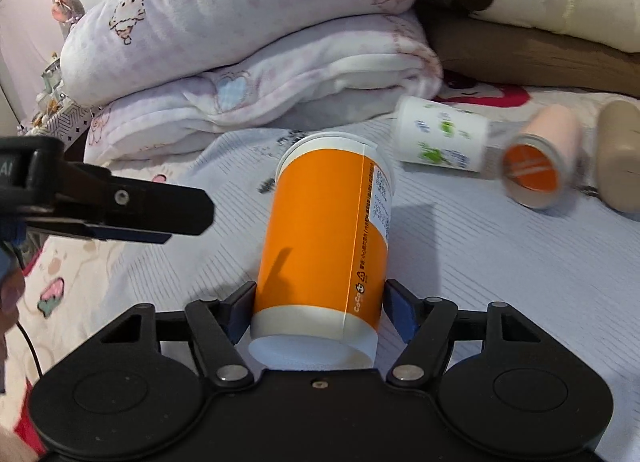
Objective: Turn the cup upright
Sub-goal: 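Close the right gripper around the orange cup near its base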
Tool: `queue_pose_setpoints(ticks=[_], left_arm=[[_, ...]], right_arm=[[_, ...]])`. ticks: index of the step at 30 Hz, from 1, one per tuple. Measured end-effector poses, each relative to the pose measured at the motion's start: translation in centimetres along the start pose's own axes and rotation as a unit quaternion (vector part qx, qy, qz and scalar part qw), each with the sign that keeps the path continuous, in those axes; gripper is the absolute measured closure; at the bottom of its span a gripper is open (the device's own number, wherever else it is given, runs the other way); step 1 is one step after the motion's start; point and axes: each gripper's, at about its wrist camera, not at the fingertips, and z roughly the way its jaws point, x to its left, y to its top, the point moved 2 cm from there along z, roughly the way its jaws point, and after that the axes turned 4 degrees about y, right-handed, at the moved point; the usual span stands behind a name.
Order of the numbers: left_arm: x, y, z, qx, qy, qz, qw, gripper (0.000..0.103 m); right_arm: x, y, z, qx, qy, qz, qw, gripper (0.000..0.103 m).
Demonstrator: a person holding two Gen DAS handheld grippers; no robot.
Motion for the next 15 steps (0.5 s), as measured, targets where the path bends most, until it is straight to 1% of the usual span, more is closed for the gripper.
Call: queue_pose_setpoints(ticks=[2,6,10,15], left_arm=[[-0.7,-0.8,0.3,0.011,-0.009,-0.003,0.9999,0.022],[-2.1,-1.6,0.9,0.021,-0.022,-0.007,0.9995,0.022],[-4.1,-2.3,2.0,0.036,-0.053,-0.011,0.9979,0.022],[-6.9,-3.7,4.2,0.070,-0.095,-0.023,0.9928,0.022]], right_arm=[[-0.6,-0.8,-1.0,0.002,-0.008,-0.007,1.000,0.030],[-1.5,-2.1,-3.0,0.002,-0.025,-0.018,1.000,0.030],[-2.6,-3.1,-4.9,0.004,-0.035,-0.007,0.999,0.030],[-3.9,-4.1,-6.8,0.007,-0.051,0.009,0.999,0.030]])
